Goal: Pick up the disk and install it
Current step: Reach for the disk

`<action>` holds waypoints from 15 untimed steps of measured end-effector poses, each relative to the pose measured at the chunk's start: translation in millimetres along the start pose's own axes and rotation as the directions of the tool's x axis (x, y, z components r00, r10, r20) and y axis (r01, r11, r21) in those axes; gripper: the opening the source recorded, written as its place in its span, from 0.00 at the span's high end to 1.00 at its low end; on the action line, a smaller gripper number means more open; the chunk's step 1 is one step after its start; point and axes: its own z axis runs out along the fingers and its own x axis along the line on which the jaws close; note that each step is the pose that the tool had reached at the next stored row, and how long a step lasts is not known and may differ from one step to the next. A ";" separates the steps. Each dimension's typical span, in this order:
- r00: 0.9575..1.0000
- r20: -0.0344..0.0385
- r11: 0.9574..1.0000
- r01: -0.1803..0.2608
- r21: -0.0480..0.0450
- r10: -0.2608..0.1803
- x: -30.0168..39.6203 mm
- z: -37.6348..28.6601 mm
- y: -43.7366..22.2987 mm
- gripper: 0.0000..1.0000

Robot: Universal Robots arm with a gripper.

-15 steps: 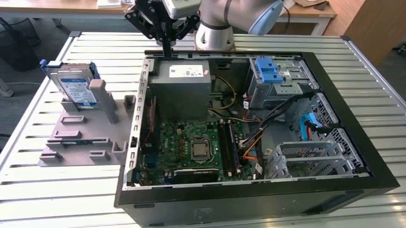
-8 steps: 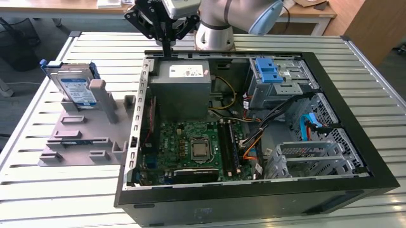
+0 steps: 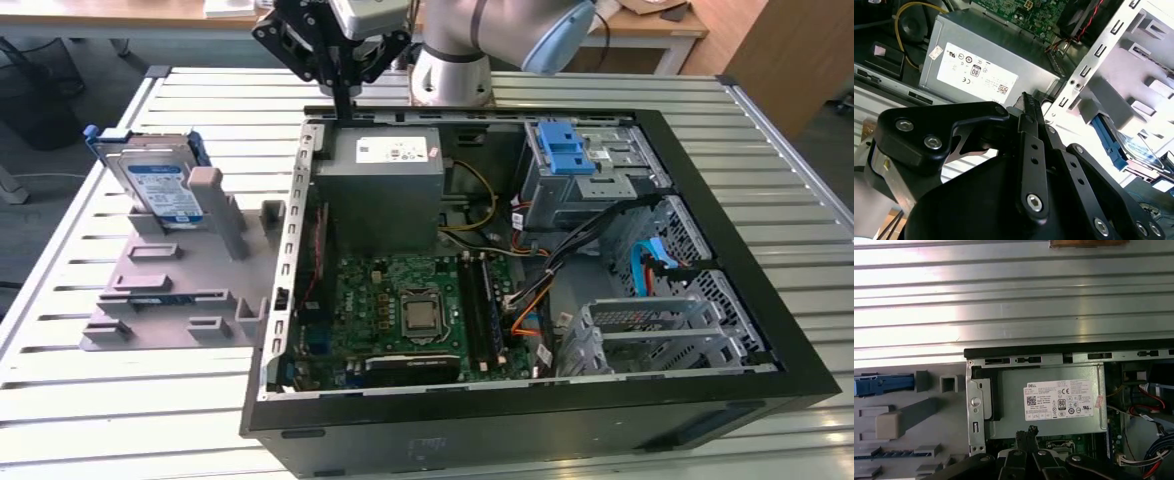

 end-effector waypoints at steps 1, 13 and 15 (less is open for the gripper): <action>1.000 0.000 1.000 0.000 0.000 0.000 1.3 0.0 0.1 0.89; 1.000 0.000 1.000 0.000 0.000 0.000 19.2 -0.3 1.9 0.89; 1.000 0.000 1.000 0.000 0.000 0.000 22.2 -0.3 2.4 0.89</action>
